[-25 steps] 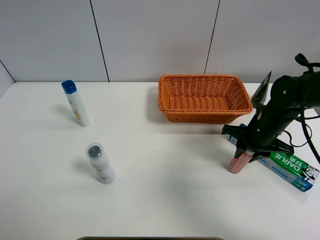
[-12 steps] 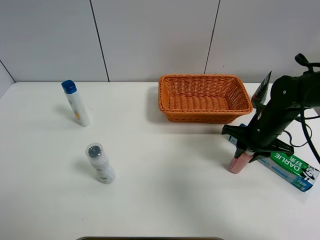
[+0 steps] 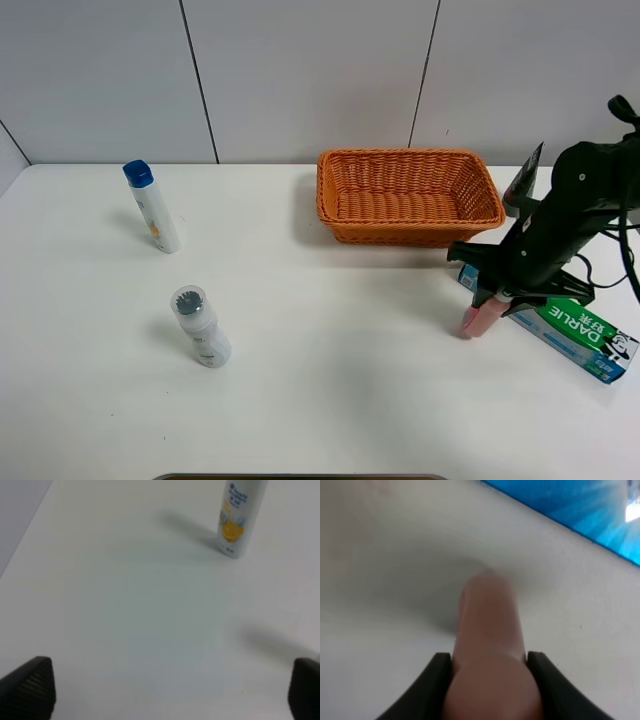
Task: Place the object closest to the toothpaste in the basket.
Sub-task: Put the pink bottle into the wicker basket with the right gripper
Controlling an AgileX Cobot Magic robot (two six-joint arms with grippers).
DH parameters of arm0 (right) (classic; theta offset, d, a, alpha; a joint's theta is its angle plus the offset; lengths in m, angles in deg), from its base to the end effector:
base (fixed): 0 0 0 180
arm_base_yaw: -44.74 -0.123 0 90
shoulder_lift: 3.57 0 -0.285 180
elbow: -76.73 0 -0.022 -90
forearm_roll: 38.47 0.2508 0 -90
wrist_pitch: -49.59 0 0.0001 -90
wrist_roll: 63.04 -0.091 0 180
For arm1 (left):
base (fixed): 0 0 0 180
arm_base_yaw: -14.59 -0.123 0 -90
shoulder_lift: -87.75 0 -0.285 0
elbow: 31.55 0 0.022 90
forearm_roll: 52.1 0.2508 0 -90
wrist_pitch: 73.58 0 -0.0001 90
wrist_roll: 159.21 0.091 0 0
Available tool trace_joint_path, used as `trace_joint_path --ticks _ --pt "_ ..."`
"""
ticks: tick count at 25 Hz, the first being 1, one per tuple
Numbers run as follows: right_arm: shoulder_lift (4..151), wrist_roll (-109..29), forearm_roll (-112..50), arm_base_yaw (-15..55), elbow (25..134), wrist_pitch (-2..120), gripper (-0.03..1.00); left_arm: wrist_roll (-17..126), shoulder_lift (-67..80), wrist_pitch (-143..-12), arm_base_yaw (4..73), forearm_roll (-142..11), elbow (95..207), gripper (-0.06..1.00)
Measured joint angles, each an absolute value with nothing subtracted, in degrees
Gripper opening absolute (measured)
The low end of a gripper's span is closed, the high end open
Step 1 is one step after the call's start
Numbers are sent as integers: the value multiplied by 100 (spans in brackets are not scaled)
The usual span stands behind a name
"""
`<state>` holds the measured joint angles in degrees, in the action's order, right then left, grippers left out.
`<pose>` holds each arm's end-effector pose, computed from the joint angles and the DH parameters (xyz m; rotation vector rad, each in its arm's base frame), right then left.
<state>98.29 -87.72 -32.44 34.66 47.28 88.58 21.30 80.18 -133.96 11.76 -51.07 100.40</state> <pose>0.2716 0.0544 0.1634 0.4937 2.9557 0.1805 -0.0063 0.0011 0.2804 -0.0419 2.0245 0.0583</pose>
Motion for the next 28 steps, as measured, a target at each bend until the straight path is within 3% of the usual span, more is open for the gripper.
trace_joint_path --ticks 17,28 --pt "7761 -8128 -3814 3466 4728 8910 37 2130 8018 -13396 1176 -5107 10040 94" --pt "7600 -6957 -3847 3466 4978 8567 37 2130 8018 -13396 1176 -5107 10040 94"
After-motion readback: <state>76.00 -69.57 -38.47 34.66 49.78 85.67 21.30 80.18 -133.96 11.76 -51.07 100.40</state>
